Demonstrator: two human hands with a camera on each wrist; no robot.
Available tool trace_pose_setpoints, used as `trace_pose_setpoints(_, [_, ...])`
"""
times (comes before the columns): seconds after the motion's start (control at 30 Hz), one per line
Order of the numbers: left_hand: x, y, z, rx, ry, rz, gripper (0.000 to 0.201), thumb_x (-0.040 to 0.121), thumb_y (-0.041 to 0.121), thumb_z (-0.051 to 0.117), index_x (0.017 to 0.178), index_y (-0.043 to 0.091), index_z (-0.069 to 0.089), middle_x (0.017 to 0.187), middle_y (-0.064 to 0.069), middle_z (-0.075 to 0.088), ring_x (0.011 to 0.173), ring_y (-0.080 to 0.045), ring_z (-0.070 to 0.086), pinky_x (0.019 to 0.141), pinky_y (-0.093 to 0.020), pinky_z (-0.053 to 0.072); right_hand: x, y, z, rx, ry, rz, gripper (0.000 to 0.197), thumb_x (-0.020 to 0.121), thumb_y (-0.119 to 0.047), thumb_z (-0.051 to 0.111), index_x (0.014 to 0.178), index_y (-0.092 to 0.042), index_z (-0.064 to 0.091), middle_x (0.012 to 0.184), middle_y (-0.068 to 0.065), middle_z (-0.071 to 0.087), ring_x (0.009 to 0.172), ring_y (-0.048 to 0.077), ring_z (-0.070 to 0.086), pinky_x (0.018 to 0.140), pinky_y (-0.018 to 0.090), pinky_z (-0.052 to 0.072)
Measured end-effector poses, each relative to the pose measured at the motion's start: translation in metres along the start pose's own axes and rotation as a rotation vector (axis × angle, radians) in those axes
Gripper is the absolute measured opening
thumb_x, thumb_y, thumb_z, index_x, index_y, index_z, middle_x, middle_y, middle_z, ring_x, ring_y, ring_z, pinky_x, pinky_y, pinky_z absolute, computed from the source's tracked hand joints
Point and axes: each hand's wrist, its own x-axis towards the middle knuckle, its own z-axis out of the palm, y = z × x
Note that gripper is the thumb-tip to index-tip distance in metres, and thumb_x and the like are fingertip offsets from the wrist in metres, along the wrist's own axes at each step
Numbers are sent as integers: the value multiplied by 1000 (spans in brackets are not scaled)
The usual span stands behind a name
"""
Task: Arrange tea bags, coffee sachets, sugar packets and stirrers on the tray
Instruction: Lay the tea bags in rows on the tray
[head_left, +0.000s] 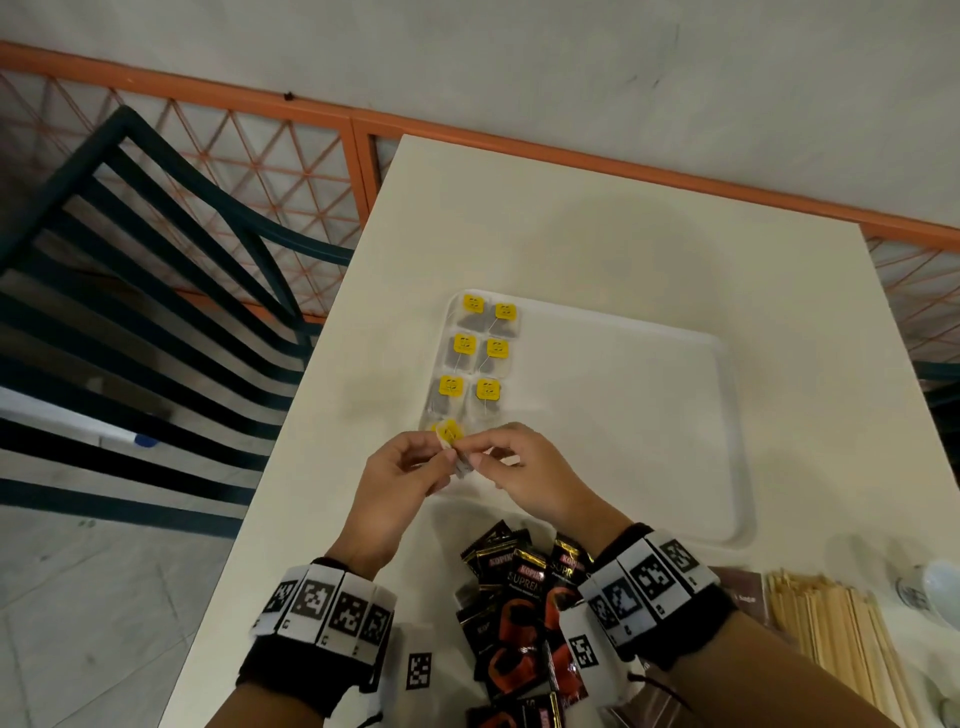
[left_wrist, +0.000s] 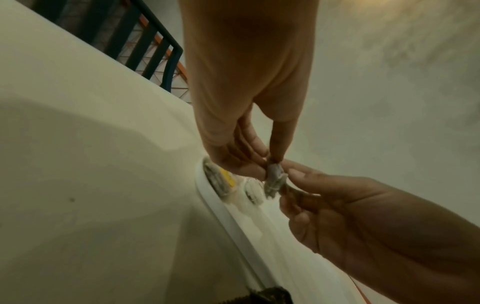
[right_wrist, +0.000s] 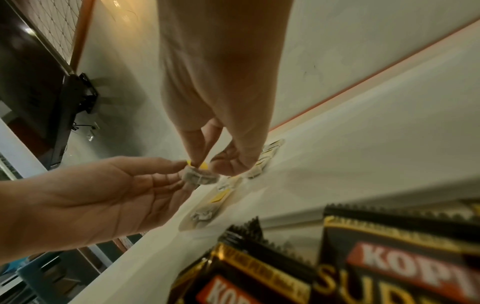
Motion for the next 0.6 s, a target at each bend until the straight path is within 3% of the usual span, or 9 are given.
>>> trace_pose_setpoints(0.07, [-1, -1, 0, -21, -27, -11, 12, 87, -2, 58, 91, 8, 63, 86, -9, 65, 78, -19, 57, 71, -22, 51, 0, 1, 0, 56, 5, 4, 15, 86, -13, 62, 91, -26, 68, 96, -9, 64, 88, 6, 60, 79, 16, 46])
trace_pose_setpoints(0.13, [-2, -1, 1, -13, -42, -2, 16, 87, -3, 55, 92, 10, 64, 88, -7, 67, 78, -17, 59, 70, -20, 51, 2, 2, 0, 162, 1, 31, 17, 84, -8, 64, 83, -25, 65, 89, -6, 67, 80, 7, 62, 72, 16, 48])
trace_pose_setpoints(0.2, [-4, -1, 0, 16, -41, 13, 20, 88, -5, 54, 92, 12, 64, 89, -5, 69, 80, -15, 63, 71, -19, 51, 4, 3, 0, 215, 10, 62, 18, 83, -4, 65, 82, -22, 63, 86, -1, 66, 76, 9, 61, 65, 17, 51])
trace_pose_setpoints(0.3, [-7, -1, -7, 55, -21, 30, 22, 88, -6, 51, 94, 12, 64, 94, -7, 69, 84, -16, 62, 72, -16, 50, 6, 10, 0, 177, 109, 111, 15, 80, -6, 68, 86, -19, 63, 83, 2, 63, 73, 12, 60, 69, 22, 51])
trace_pose_setpoints(0.37, [-10, -2, -14, 110, -11, 41, 22, 89, -4, 50, 95, 13, 64, 96, -5, 68, 83, -14, 60, 70, -13, 49, 6, 15, 0, 114, 180, 149, 15, 79, -10, 70, 90, -16, 63, 80, -3, 61, 70, 10, 60, 68, 16, 49])
trace_pose_setpoints(0.5, [-18, -4, -26, 136, 29, 38, 25, 89, -4, 49, 91, 16, 63, 90, -1, 67, 80, -14, 58, 73, -19, 45, 6, 19, 4, 28, 239, 152, 14, 79, -14, 72, 88, -12, 61, 76, -5, 59, 69, 13, 60, 59, 6, 46])
trace_pose_setpoints(0.57, [-20, -6, -29, 143, 37, 26, 25, 89, -4, 49, 91, 16, 63, 90, -2, 66, 80, -14, 58, 74, -20, 45, 8, 18, 8, 43, 260, 165, 14, 78, -12, 72, 86, -9, 61, 72, -4, 59, 64, 12, 60, 61, 11, 51])
trace_pose_setpoints(0.6, [-21, -7, -29, 146, 36, 21, 25, 90, -4, 49, 91, 16, 63, 90, -2, 66, 80, -14, 58, 74, -20, 45, 10, 18, 10, 48, 273, 177, 14, 78, -11, 73, 85, -7, 62, 70, -3, 59, 63, 14, 60, 66, 19, 55])
